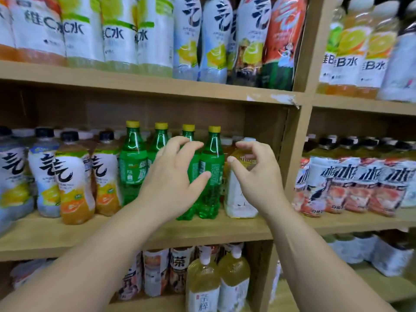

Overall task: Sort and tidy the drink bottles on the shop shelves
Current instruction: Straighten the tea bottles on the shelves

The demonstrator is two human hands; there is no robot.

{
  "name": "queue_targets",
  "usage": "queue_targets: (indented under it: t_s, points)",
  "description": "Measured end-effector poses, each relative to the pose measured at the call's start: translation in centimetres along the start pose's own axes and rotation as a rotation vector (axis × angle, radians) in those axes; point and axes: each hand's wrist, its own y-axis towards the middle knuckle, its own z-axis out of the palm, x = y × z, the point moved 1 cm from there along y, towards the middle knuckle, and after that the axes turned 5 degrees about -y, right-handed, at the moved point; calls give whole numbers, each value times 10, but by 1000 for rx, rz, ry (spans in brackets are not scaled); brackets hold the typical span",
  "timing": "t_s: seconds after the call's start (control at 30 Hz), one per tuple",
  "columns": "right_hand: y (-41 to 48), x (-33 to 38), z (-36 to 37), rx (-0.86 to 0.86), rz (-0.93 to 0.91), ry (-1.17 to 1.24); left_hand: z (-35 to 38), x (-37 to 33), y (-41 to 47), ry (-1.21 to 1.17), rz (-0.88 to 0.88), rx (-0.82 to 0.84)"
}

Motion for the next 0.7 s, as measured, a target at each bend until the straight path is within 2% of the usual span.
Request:
queue_targets:
  t_s: [0.23,0.47,0.7]
  points:
    - [6,-9,-70,-41,-133,-24,6,-59,28,-117,127,-107]
    - [33,-17,-143,-103,-82,-211,16,-111,84,-127,334,-82]
    - [61,-38,-200,-153,-7,-339,41,-152,126,-173,429,-102]
